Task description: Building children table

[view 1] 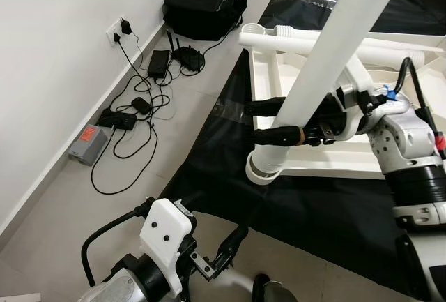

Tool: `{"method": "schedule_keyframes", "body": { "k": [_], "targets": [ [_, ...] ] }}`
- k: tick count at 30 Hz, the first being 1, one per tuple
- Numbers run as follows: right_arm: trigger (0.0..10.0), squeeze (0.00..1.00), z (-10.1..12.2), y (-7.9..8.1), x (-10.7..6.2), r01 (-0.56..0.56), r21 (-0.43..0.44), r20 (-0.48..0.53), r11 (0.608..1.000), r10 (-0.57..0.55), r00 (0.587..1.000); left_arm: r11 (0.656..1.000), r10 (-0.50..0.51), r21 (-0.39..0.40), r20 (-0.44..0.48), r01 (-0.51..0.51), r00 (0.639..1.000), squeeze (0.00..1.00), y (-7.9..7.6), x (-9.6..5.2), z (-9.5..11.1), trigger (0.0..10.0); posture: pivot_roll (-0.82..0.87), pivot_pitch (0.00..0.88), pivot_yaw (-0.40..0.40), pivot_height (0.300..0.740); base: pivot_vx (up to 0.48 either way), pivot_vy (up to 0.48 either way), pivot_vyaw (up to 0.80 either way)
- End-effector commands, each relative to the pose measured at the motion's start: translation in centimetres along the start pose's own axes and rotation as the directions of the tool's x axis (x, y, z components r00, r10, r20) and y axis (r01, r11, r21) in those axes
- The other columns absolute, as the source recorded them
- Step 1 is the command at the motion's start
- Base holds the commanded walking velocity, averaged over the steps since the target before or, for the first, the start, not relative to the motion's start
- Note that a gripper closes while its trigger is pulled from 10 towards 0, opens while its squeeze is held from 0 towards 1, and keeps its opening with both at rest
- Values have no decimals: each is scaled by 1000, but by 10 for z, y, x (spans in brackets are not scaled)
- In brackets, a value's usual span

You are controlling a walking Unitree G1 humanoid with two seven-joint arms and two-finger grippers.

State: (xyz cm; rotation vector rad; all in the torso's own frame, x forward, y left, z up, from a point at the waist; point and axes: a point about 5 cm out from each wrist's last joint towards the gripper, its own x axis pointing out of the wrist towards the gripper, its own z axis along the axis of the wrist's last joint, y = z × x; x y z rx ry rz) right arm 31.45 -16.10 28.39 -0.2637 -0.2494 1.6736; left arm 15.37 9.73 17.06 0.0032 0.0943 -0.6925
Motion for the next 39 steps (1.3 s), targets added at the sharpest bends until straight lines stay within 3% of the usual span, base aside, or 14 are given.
{"method": "schedule_keyframes", "body": {
  "k": [1, 20, 39],
  "targets": [
    [10000, 0, -14, 7, 5, -33, 63, -5, 997, 34, 999, 1000, -13, -8, -28, 12, 1000, 0, -2, -2, -3, 10000, 243, 340, -23, 740, 0, 0, 0],
    [10000, 0, -6, 7, 20, -76, 33, 22, 997, 75, 997, 1000, -14, -9, -24, 14, 1000, 0, -3, 0, -3, 10000, 238, 332, -37, 740, 0, 0, 0],
    [10000, 0, -12, -9, -2, 82, 24, -31, 996, -81, 996, 1000, -16, -5, -24, 16, 1000, 0, -5, -2, -3, 10000, 245, 316, -40, 740, 0, 0, 0]
  ]
}}
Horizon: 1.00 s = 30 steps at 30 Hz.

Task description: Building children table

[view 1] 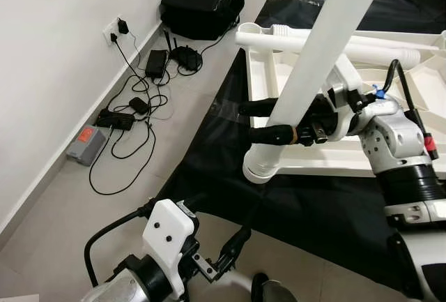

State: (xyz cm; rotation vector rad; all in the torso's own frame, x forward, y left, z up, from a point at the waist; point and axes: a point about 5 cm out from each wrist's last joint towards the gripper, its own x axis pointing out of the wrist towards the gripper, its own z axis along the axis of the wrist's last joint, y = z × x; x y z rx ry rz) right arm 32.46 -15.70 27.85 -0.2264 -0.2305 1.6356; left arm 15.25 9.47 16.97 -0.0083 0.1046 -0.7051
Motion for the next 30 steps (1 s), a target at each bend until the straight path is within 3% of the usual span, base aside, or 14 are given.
{"method": "schedule_keyframes", "body": {
  "k": [1, 16, 30],
  "targets": [
    [10000, 0, -4, -1, -5, 39, -10, -36, 999, -40, 999, 1000, -3, 9, -18, 3, 1000, 0, -2, -3, -2, 10000, 245, 316, -40, 740, 0, 0, 0],
    [10000, 0, -9, 13, -4, 98, -56, -70, 994, -102, 992, 1000, -6, 17, -10, 6, 1000, 0, 0, 0, -1, 10000, 236, 311, -38, 740, 0, 0, 0],
    [10000, 0, -17, 13, 6, 148, -53, -145, 988, -154, 977, 1000, -5, 16, -5, 5, 1000, 0, 1, 2, -1, 10000, 225, 318, -43, 740, 0, 0, 0]
  ]
}}
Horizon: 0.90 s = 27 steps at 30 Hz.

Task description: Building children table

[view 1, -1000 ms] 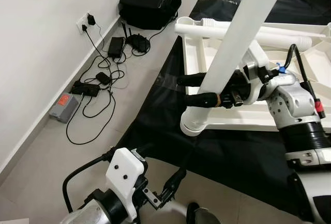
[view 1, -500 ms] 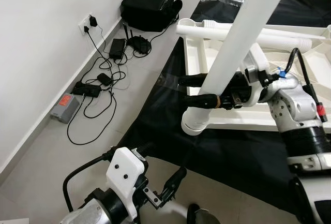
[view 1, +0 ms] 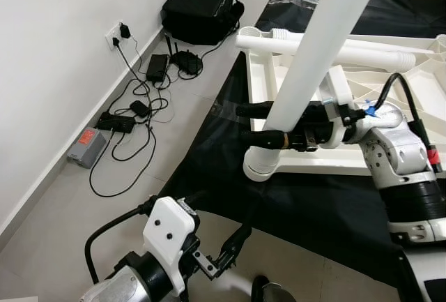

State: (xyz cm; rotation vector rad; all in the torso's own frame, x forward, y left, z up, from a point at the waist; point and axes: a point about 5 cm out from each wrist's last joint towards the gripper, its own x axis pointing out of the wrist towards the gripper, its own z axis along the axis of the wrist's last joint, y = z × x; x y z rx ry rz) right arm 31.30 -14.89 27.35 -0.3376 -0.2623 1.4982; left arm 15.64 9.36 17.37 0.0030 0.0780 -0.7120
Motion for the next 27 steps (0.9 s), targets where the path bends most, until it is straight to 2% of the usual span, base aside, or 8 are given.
{"method": "schedule_keyframes", "body": {
  "k": [1, 4, 14, 27],
  "targets": [
    [10000, 0, -17, 1, -1, 37, 49, -93, 998, -33, 995, 1000, 1, -4, -24, -1, 1000, 0, -1, -1, -5, 10000, 225, 319, -43, 740, 0, 0, 0],
    [10000, 0, -23, 0, 0, 67, 64, -133, 996, -58, 989, 1000, 3, -6, -21, -3, 1000, 0, -1, -1, -5, 10000, 224, 321, -46, 740, 0, 0, 0],
    [10000, 0, -34, -6, 3, 148, 94, -150, 985, -133, 980, 1000, 7, -7, -18, -7, 1000, 0, -2, 0, -4, 10000, 220, 323, -51, 740, 0, 0, 0],
    [10000, 0, -46, -15, -5, 300, 123, -159, 946, -280, 947, 1000, 14, -2, -14, -14, 1000, 0, 0, 0, -3, 10000, 222, 326, -50, 740, 0, 0, 0]
  ]
}}
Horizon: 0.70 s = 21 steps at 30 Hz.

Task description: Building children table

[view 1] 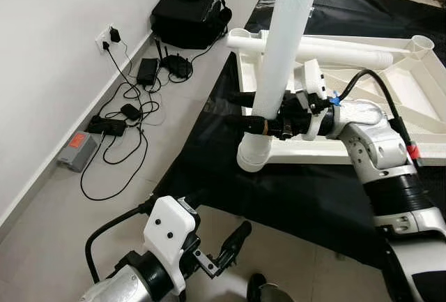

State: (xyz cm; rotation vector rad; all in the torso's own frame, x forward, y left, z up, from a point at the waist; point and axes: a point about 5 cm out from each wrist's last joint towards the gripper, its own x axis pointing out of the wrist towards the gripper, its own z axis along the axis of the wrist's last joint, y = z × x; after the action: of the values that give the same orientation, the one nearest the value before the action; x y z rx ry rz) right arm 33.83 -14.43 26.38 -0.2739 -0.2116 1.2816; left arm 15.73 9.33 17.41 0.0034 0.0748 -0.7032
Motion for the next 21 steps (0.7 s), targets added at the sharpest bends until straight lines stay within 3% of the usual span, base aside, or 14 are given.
{"method": "schedule_keyframes", "body": {
  "k": [1, 8, 11, 15, 18, 21],
  "targets": [
    [10000, 0, -29, -1, -11, 91, 62, -111, 994, -84, 990, 1000, 5, -3, -17, -5, 1000, 0, 0, -1, -4, 10000, 222, 326, -50, 740, 0, 0, 0],
    [10000, 0, -35, -2, -15, 158, 71, -119, 985, -149, 982, 1000, 4, -4, -16, -5, 1000, 0, 0, -1, -3, 10000, 222, 327, -47, 740, 0, 0, 0],
    [10000, 0, -38, -7, -19, 243, 64, -119, 968, -234, 965, 1000, 6, -1, -15, -6, 1000, 0, 1, -1, -3, 10000, 221, 328, -46, 740, 0, 0, 0],
    [10000, 0, -39, -8, -19, 254, 72, -122, 964, -245, 962, 1000, 6, -1, -15, -6, 1000, 0, 1, -1, -3, 10000, 221, 328, -46, 740, 0, 0, 0],
    [10000, 0, -45, -14, -20, 340, 82, -151, 937, -326, 933, 1000, 5, 0, -14, -5, 1000, 0, 1, -1, -3, 10000, 219, 329, -45, 740, 0, 0, 0],
    [10000, 0, -50, -28, -26, 511, 96, -186, 854, -489, 852, 1000, 5, 0, -12, -5, 1000, 0, 1, -1, -2, 10000, 218, 322, -42, 740, 0, 0, 0]
  ]
}}
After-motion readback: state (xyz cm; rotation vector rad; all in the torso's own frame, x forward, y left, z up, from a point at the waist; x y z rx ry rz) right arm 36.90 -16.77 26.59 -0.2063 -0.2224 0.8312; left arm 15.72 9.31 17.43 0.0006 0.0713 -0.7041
